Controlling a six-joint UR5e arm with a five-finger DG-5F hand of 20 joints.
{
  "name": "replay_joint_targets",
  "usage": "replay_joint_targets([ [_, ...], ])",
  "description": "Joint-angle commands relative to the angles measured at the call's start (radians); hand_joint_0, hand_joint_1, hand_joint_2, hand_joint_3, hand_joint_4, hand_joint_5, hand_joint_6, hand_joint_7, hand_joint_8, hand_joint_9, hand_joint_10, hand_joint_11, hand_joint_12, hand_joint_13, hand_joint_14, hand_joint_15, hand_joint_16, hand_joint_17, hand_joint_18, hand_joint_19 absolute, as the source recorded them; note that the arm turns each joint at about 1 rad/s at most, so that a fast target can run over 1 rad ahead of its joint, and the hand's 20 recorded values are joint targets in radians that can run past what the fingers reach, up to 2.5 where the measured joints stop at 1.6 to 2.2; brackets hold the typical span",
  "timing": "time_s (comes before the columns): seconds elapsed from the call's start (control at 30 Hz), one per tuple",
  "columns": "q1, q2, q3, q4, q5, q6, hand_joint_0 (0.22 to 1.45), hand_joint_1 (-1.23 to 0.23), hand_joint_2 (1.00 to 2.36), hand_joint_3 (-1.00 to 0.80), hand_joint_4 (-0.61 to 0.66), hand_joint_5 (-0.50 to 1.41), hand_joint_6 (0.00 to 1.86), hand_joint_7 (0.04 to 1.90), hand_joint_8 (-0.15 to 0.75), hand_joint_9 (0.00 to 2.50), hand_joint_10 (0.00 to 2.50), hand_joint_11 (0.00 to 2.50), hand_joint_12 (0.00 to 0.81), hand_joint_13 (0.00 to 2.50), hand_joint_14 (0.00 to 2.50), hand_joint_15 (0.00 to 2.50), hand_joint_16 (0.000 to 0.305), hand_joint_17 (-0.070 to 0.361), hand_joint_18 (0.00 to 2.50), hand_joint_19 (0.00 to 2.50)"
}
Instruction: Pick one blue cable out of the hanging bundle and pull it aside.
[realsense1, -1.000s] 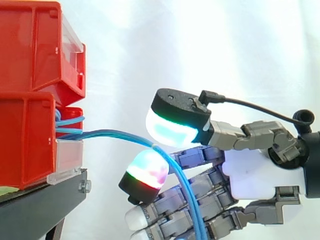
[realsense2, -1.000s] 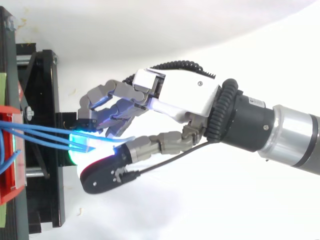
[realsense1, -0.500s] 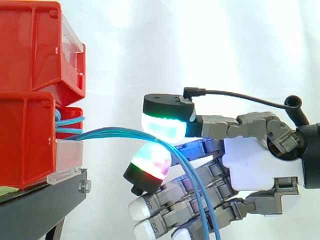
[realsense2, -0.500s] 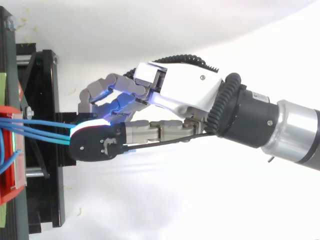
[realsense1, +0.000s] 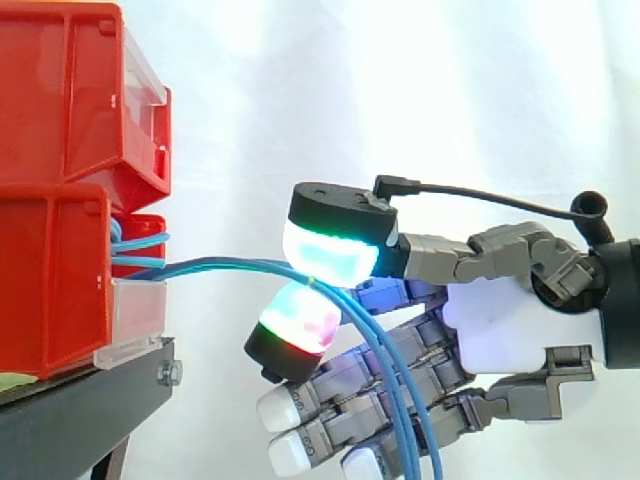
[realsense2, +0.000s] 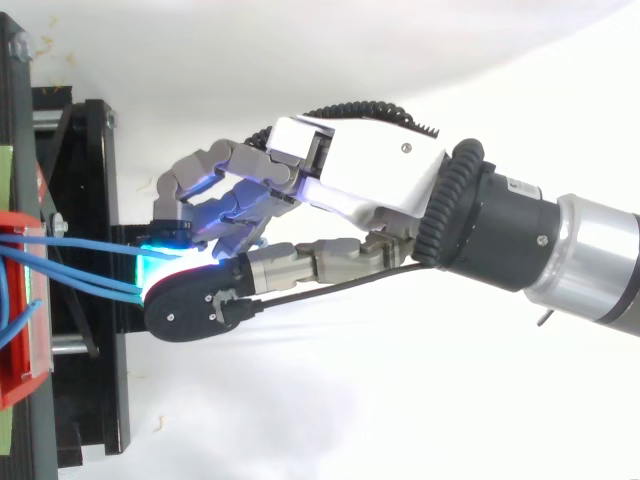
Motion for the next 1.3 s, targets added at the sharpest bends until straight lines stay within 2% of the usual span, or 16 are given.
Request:
replay_joint_targets([
  [0.0, -0.003, -0.001, 0.000, -0.002, -0.007, 0.000, 0.76, -0.82, 1.00, -0.50, 0.03, -0.20, 0.90, 0.97, 0.288, 0.80, 0.02, 0.53, 0.335, 0.72, 0.01, 0.32, 0.051, 0.114, 0.83, 0.39],
  [0.17, -0.005, 0.004, 0.000, -0.013, -0.012, -0.002, 0.74, -0.87, 1.00, -0.50, 0.03, -0.20, 0.91, 0.98, 0.285, 0.87, 0.02, 0.63, 0.328, 0.75, 0.01, 0.35, 0.049, 0.111, 0.85, 0.40],
  [0.23, -0.007, 0.010, 0.001, -0.020, -0.012, -0.003, 0.72, -0.90, 1.00, -0.50, 0.05, -0.19, 0.92, 1.04, 0.289, 0.89, 0.02, 0.65, 0.325, 0.77, 0.01, 0.37, 0.049, 0.110, 0.86, 0.41],
  [0.3, -0.008, 0.022, 0.000, -0.042, -0.012, -0.014, 0.62, -0.95, 1.00, -0.50, 0.11, -0.18, 0.92, 1.08, 0.286, 0.91, 0.02, 0.67, 0.325, 0.78, 0.01, 0.39, 0.048, 0.108, 0.87, 0.44],
  [0.4, -0.008, 0.032, 0.000, -0.068, -0.012, -0.032, 0.50, -0.97, 1.00, -0.50, 0.13, -0.18, 0.92, 1.05, 0.305, 0.92, 0.01, 0.65, 0.347, 0.80, 0.02, 0.39, 0.052, 0.117, 0.90, 0.43],
  [0.5, -0.008, 0.036, 0.000, -0.088, -0.014, -0.040, 0.42, -0.95, 1.00, -0.50, 0.16, -0.18, 0.92, 0.99, 0.328, 0.91, 0.01, 0.66, 0.382, 0.82, 0.01, 0.38, 0.059, 0.132, 0.95, 0.41],
  [0.6, -0.011, 0.039, 0.001, -0.092, -0.014, -0.040, 0.39, -0.95, 1.00, -0.50, 0.18, -0.19, 0.92, 0.97, 0.337, 0.90, 0.01, 0.64, 0.391, 0.82, 0.01, 0.38, 0.061, 0.138, 0.96, 0.41],
  [0.7, -0.013, 0.044, 0.000, -0.092, -0.014, -0.040, 0.36, -0.85, 1.00, -0.50, 0.20, -0.18, 0.92, 0.94, 0.358, 0.91, 0.01, 0.64, 0.413, 0.83, 0.01, 0.38, 0.065, 0.147, 0.98, 0.41],
  [0.73, -0.014, 0.044, 0.000, -0.092, -0.014, -0.040, 0.36, -0.74, 1.00, -0.50, 0.19, -0.18, 0.92, 0.91, 0.361, 0.92, 0.01, 0.63, 0.424, 0.83, 0.01, 0.38, 0.066, 0.149, 0.99, 0.42],
  [0.77, -0.014, 0.044, 0.000, -0.092, -0.014, -0.040, 0.37, -0.72, 1.00, -0.50, 0.19, -0.18, 0.91, 0.93, 0.361, 0.92, 0.01, 0.63, 0.419, 0.83, 0.01, 0.39, 0.066, 0.148, 0.98, 0.43],
  [0.8, -0.014, 0.052, 0.000, -0.094, -0.014, -0.040, 0.40, -0.61, 1.00, -0.50, 0.19, -0.18, 0.91, 0.94, 0.359, 0.92, 0.01, 0.61, 0.410, 0.82, 0.01, 0.40, 0.064, 0.145, 0.97, 0.44],
  [0.87, -0.016, 0.055, 0.001, -0.097, -0.014, -0.043, 0.44, -0.57, 1.00, -0.50, 0.18, -0.18, 0.89, 0.99, 0.345, 0.90, 0.01, 0.61, 0.396, 0.80, 0.01, 0.40, 0.061, 0.136, 0.92, 0.46],
  [1.0, -0.019, 0.070, 0.001, -0.115, -0.014, -0.061, 0.55, -0.58, 1.00, -0.50, 0.15, -0.18, 0.88, 1.07, 0.315, 0.87, 0.01, 0.61, 0.359, 0.76, 0.02, 0.42, 0.054, 0.121, 0.84, 0.51],
  [1.07, -0.019, 0.073, 0.001, -0.119, -0.014, -0.068, 0.57, -0.59, 1.01, -0.42, 0.14, -0.18, 0.88, 1.09, 0.311, 0.86, 0.01, 0.60, 0.355, 0.76, 0.01, 0.42, 0.053, 0.118, 0.83, 0.53],
  [1.27, -0.019, 0.075, 0.001, -0.115, -0.014, -0.072, 0.57, -0.61, 1.02, -0.25, 0.16, -0.19, 0.89, 1.13, 0.312, 0.84, 0.01, 0.59, 0.359, 0.75, 0.01, 0.43, 0.053, 0.120, 0.83, 0.53],
])
